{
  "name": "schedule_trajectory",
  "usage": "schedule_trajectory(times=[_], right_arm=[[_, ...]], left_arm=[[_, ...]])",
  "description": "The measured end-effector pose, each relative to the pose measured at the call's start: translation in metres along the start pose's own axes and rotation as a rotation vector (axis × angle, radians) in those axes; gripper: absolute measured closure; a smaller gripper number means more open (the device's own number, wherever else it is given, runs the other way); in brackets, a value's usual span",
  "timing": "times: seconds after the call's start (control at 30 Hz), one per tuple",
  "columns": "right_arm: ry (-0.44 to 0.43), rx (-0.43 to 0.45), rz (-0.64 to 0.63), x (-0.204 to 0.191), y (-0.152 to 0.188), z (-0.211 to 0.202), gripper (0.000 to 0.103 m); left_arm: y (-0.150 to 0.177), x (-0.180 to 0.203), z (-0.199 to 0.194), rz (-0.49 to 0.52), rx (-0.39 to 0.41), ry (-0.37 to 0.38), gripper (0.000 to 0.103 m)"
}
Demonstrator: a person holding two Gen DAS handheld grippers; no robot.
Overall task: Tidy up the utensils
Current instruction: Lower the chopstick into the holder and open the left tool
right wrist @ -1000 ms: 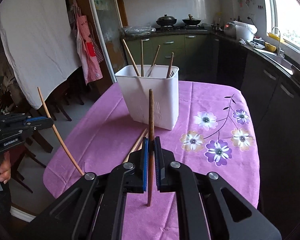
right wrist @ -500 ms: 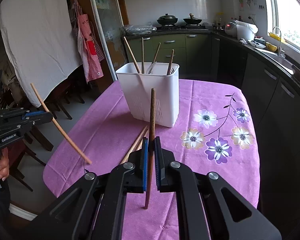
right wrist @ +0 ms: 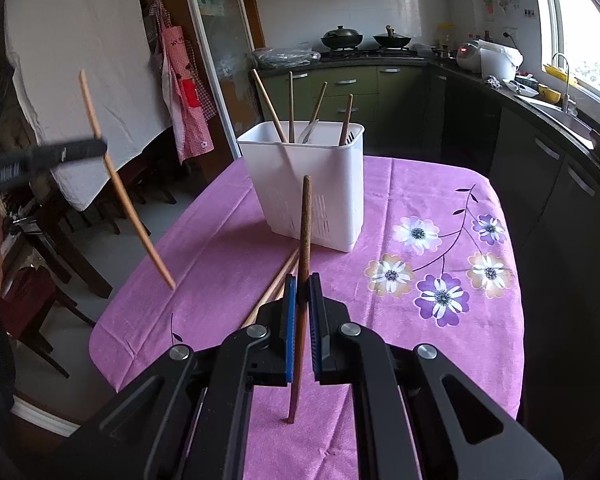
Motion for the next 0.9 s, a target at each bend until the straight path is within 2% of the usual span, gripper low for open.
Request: schedule_trajectory(times=[0.23,0.53,0.73,0.9], right_arm=[[-0.025,-0.002,0.009,0.006,0.001,0.002,0.096],[-0.051,-0.019,0.013,0.012,0.003,0.013,0.096],[-0.062,-0.022,0.012,0.016,0.006,0.016,0.096],[-0.072,-0.023,0.015,0.019,0.006,0.016,0.096]], left_arm=[[-0.063,0.002,-0.008,-0.009,0.049,0.003,0.097],[-0.130,0.004,0.003,-0.005,0.110,-0.034,0.097],[-0.153,-0.001,0.026,-0.010,0.114,-0.053,0.097],[-0.153,-0.005,0.057,-0.027,0.075,-0.047,0.097]])
Point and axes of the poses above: each gripper's, at about its wrist camera, not at the fingertips, and z roughly the way its jaws point, x to its right, y to its underside, the point moved 5 cm from there along z, roughly the way its jaws point, and after that the axes turned 6 degrees about y, right-handed, at the moved point
